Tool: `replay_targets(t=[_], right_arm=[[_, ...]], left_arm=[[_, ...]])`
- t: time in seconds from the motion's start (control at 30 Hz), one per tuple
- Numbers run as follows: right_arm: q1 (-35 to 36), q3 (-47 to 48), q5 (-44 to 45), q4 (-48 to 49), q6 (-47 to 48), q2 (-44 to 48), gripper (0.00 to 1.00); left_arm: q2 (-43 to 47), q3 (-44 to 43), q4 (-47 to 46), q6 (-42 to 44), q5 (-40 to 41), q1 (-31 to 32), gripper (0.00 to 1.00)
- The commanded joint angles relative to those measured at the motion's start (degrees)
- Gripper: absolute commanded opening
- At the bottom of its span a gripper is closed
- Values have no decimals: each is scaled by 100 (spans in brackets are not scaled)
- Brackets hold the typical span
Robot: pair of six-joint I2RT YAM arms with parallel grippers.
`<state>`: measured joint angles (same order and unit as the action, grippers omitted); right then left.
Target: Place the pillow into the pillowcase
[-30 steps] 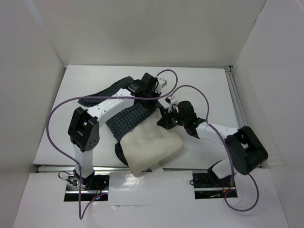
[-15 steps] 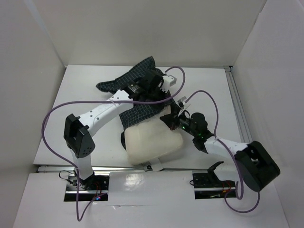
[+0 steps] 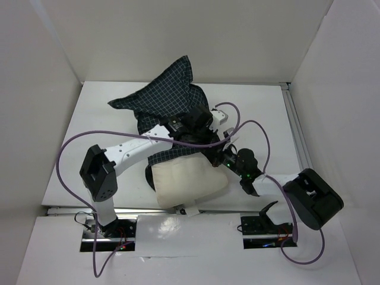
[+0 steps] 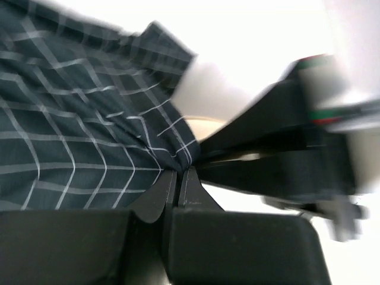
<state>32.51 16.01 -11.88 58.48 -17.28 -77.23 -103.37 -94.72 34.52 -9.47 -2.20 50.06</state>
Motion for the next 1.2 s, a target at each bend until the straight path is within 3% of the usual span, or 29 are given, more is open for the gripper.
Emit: replay_targets(t=[0.0, 0.27, 0.43, 0.57, 0.67, 0.7, 0.73, 0.9, 1.0, 1.07, 1.1, 1.13, 1.17], right_arm=[[18, 52, 589, 1984, -144, 647, 0], [18, -318, 1925, 1930, -267, 1254, 0], [18, -379, 2163, 2588, -267, 728, 0], [18, -432, 2339, 2591, -320, 516, 0], [18, -432, 2567, 2205, -320, 744, 0], [18, -432, 2568, 2099, -320, 745, 0], [18, -432, 2664, 2002, -320, 823, 0], [18, -327, 3243, 1668, -267, 745, 0], [18, 120, 3306, 1230, -109, 526, 0], [18, 463, 3498, 913, 14, 227, 12], [18, 560, 3499, 833, 66, 52, 28], [18, 813, 3499, 736, 371, 50, 47], [18, 999, 3499, 492, 461, 50, 81]], left_arm=[[89, 576, 117, -432, -914, 189, 0], [941, 2087, -358, -810, -1291, 126, 0], [1215, 2194, -780, -872, -1916, 417, 0], [1030, 2002, -351, -925, -1469, 575, 0], [889, 1869, -69, -1083, -959, 575, 48], [1046, 1808, -69, -1161, -897, 575, 68], [1152, 1808, -69, -1162, -897, 575, 100], [1960, 1947, -51, -1460, -335, 575, 100], [2636, 2237, 212, -1872, 463, 575, 100], [3144, 2571, 414, -2320, 1096, 575, 100], [3313, 2703, 476, -2461, 1220, 470, 100], [3463, 2974, 572, -2732, 1396, 400, 100], [3621, 3133, 573, -2874, 1397, 303, 100]])
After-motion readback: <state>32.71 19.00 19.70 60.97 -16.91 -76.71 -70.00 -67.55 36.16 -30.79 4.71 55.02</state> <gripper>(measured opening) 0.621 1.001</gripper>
